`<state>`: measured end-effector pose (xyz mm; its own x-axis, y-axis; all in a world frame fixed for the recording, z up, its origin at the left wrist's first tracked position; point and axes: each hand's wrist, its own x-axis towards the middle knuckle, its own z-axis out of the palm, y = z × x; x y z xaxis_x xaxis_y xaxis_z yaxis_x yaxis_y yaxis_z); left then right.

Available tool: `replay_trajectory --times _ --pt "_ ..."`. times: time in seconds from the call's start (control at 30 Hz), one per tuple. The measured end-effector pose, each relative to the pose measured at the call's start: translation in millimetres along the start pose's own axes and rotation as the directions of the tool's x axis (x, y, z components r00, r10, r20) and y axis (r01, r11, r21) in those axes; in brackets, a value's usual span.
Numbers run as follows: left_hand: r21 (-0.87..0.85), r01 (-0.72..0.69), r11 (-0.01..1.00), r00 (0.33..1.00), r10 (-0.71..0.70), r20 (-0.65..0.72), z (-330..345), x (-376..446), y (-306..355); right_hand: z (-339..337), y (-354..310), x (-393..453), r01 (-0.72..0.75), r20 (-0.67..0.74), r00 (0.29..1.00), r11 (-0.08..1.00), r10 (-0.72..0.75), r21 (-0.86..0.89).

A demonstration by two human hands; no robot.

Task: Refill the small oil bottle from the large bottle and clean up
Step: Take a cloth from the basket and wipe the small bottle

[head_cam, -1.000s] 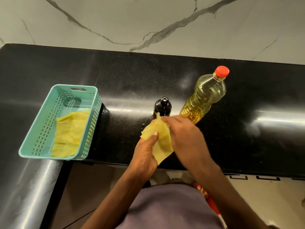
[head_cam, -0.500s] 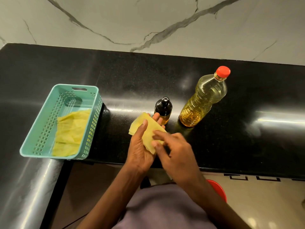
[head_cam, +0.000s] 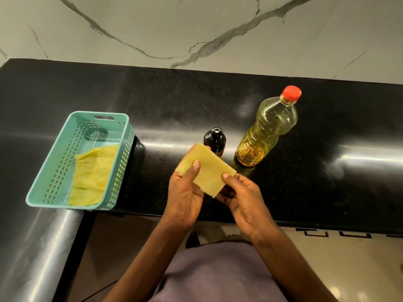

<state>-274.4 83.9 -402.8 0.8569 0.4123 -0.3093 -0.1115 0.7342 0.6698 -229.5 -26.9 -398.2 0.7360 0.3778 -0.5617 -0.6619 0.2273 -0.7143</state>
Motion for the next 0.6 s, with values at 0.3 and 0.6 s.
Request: replay_trajectory --times 0.3,0.6 --pt "0.14 0.186 0.973 0.983 -0.184 -0.023 -8.3 0.0 4.6 -17.5 -15.5 5.3 0.216 -0.075 0.964 0.918 -0.254 -0.332" --pt "0.337 0.262 0.904 0.965 -0.247 -0.087 -7.8 -2.6 -3.4 -15.5 -20.4 4.3 0.48 0.182 0.648 0.211 -0.739 -0.851"
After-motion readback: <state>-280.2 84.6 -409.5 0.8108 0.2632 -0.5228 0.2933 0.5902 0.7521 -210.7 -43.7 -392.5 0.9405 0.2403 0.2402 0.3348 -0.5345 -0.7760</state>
